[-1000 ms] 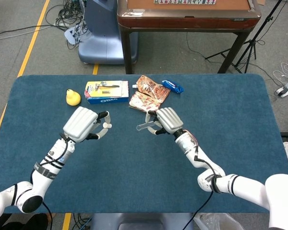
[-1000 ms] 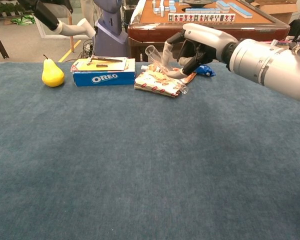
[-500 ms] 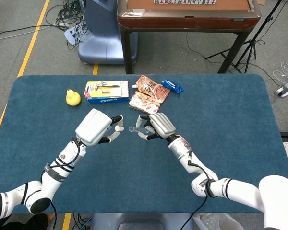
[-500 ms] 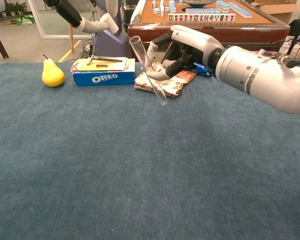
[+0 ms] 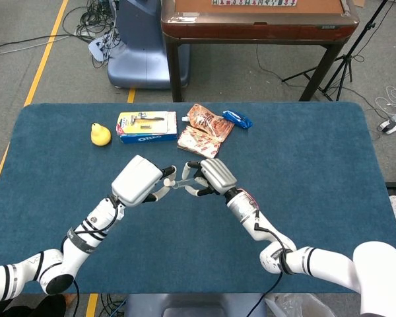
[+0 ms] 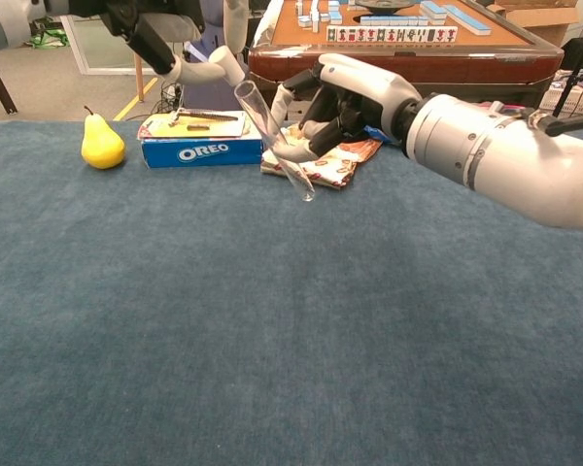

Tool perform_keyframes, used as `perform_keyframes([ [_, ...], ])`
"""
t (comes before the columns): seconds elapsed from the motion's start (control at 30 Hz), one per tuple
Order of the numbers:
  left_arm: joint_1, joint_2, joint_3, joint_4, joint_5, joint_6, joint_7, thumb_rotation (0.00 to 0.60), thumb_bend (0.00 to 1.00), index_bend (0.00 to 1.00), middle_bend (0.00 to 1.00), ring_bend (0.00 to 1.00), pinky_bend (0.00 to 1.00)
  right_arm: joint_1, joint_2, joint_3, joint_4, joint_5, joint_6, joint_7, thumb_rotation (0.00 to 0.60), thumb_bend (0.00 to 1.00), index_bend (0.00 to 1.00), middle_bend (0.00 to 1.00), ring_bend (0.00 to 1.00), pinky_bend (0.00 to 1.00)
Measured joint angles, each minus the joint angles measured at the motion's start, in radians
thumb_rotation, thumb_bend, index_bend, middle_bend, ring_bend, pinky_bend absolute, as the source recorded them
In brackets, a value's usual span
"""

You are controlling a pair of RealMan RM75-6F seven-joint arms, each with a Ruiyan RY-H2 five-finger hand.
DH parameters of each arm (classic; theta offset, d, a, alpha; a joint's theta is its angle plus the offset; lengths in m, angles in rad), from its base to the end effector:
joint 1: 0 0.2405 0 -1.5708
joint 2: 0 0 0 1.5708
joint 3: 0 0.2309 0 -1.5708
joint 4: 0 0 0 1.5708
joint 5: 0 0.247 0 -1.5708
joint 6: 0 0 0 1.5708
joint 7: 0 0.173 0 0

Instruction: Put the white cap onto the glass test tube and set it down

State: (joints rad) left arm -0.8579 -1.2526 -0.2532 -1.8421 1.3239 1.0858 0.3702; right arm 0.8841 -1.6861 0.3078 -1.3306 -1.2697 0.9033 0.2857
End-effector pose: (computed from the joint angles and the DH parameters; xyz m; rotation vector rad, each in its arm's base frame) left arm 0.0022 0.3419 0.0324 -1.9575 -0.5195 -1.2915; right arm -0.0288 -0.3899 -0.0777 1.7845 -1.3822 1.4729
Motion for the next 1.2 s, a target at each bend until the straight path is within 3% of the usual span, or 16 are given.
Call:
perform_keyframes([
  [0.7,-0.006,-0.015,0.003,0.006,-0.004,0.002,0.021,0.600,0.30,0.60,1.00,1.00,1.00,0.002,-0.006,0.007,-0.003,0.006,0.002,0.008,0.600,0.42,0.88,1.00,1.00,1.00],
  [1.2,-0.006,-0.016,-0.009,-0.010,-0.039,-0.015,-0.047,0.600,0.30,0.60,1.00,1.00,1.00,0.004,-0.022,0.011,0.013,-0.004,0.011,0.036,0.600,0.43,0.88,1.00,1.00,1.00],
])
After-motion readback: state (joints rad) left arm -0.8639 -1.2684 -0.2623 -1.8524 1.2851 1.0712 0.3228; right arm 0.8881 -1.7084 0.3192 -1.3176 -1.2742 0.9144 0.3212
